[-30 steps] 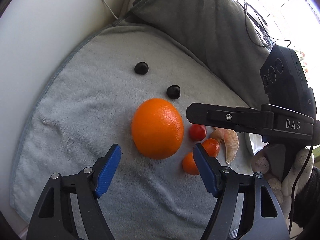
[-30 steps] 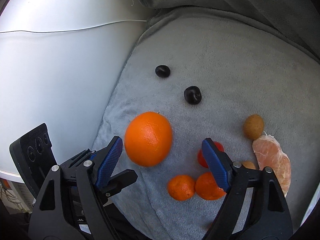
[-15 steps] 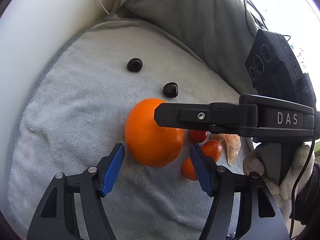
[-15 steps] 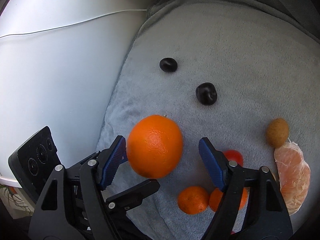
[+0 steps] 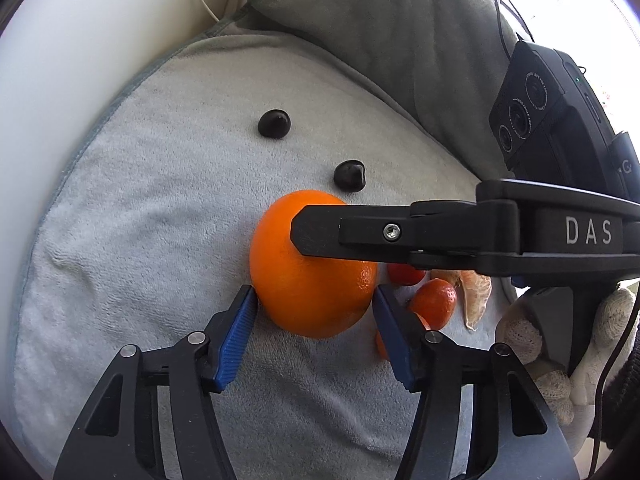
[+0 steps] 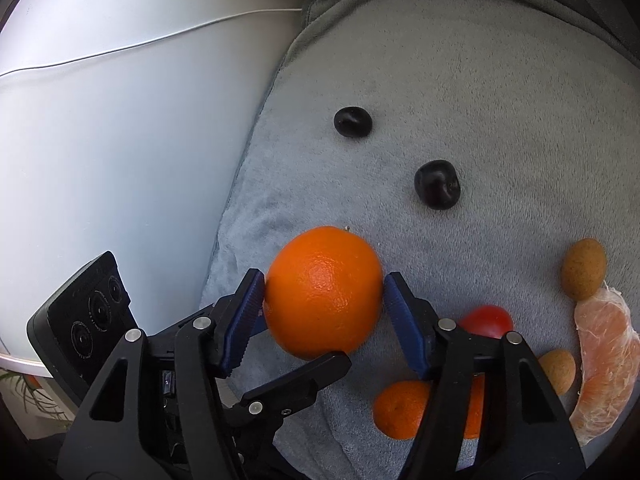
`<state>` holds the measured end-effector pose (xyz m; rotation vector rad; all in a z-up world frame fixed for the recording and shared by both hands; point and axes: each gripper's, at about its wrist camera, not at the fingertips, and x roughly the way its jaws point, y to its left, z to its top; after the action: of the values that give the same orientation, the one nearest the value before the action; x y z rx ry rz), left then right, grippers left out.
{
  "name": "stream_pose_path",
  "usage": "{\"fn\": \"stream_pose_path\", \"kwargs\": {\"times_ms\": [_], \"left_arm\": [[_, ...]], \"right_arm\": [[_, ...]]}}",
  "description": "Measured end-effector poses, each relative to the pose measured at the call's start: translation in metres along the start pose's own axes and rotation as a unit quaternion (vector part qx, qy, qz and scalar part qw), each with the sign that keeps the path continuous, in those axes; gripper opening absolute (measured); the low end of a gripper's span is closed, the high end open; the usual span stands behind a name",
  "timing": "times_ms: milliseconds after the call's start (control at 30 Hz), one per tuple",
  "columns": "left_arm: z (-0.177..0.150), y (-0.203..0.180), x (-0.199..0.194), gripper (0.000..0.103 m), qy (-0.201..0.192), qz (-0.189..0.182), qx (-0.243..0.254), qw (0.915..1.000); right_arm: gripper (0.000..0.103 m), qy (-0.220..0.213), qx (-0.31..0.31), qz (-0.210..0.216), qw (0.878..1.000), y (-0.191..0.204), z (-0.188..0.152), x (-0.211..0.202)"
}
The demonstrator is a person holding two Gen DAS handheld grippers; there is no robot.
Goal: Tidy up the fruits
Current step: 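Close the left tool on the large orange and lift it, then carry the large orange with the left tool into the floral bowl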
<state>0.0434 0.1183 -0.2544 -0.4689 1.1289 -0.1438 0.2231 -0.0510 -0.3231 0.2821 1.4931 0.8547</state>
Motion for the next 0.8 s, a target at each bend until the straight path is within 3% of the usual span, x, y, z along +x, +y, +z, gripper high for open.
{"fn": "stream_pose_path", "kwargs": {"times_ms": [400, 800], "left_arm": [[-0.005, -0.016, -0.003, 0.059, -0.009, 0.012, 0.015, 0.9998], [0.004, -0.058, -0.013, 0.059, -0.031, 0.015, 0.051, 0.9981]], "right_arm": [[0.064, -0.014, -0.007, 0.005, 1.000, 0.008, -0.006, -0.012], [0.064, -0.052, -0.008, 0.010, 0.999, -0.003, -0.009, -0.061]]}}
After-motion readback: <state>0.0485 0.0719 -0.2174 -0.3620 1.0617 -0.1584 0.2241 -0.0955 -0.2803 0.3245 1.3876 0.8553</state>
